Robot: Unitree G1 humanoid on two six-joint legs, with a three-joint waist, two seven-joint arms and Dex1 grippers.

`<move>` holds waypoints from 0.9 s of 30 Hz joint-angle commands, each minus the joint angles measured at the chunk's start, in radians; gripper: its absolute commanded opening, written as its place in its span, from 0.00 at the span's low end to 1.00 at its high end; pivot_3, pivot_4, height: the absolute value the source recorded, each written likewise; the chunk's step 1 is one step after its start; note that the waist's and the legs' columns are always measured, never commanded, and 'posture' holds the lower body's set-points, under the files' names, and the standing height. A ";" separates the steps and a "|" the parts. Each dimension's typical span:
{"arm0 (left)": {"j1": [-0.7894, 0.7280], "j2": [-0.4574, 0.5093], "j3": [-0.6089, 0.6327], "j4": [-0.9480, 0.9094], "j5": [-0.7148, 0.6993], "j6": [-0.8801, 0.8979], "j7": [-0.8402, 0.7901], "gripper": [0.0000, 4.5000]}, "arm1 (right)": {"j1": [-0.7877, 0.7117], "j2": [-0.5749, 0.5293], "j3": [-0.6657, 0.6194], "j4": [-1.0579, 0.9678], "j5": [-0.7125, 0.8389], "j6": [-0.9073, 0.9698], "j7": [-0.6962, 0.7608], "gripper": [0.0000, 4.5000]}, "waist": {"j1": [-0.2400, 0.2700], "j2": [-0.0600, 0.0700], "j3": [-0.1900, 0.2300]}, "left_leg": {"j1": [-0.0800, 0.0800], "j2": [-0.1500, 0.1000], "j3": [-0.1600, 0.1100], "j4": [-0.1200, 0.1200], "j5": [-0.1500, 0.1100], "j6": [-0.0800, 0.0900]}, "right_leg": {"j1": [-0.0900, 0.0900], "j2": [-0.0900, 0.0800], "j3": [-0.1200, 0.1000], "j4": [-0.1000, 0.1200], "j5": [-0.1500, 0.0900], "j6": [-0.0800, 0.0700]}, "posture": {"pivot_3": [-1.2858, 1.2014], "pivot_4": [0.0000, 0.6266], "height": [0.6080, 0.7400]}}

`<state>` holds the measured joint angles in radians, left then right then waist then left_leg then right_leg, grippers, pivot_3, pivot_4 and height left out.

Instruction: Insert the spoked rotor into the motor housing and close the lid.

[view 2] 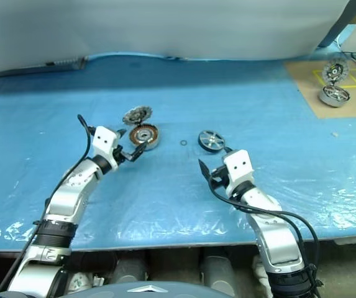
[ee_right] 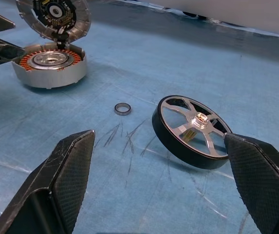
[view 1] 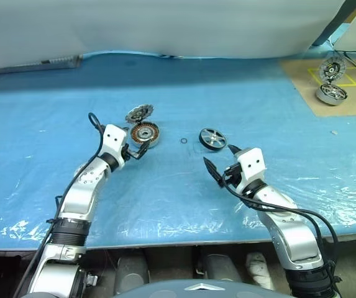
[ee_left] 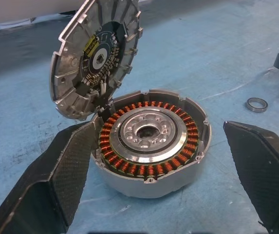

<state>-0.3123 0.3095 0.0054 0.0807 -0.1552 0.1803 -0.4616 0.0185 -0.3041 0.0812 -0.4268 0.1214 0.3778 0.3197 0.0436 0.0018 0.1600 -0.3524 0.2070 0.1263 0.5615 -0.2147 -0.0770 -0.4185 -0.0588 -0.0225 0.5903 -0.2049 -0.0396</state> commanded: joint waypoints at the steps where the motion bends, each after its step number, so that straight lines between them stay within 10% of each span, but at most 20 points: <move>1: -0.001 0.003 0.004 -0.037 -0.001 -0.003 0.000 1.00 | -0.003 0.005 -0.003 -0.016 -0.006 -0.021 -0.004 1.00 | 0.000 0.000 0.000 | 0.000 0.000 0.000 0.000 0.000 0.000 | 0.000 0.000 0.000 0.000 0.000 0.000 | 0.52 0.24 1.00; 27: -0.025 0.018 -0.001 -0.029 0.005 0.021 -0.022 1.00 | -0.010 0.009 0.006 -0.001 -0.022 -0.020 -0.003 1.00 | 0.000 0.000 0.000 | 0.000 0.000 0.000 0.000 0.000 0.000 | 0.000 0.000 0.000 0.000 0.000 0.000 | 0.52 0.24 1.00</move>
<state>-0.3154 0.3166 -0.0023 0.0676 -0.1520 0.2076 -0.4791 0.0184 -0.2993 0.0841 -0.4111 0.1081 0.3779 0.3198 0.0436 0.0018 0.1599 -0.3524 0.2069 0.1263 0.5615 -0.2147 -0.0770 -0.4185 -0.0588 -0.0225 0.5903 -0.2048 -0.0396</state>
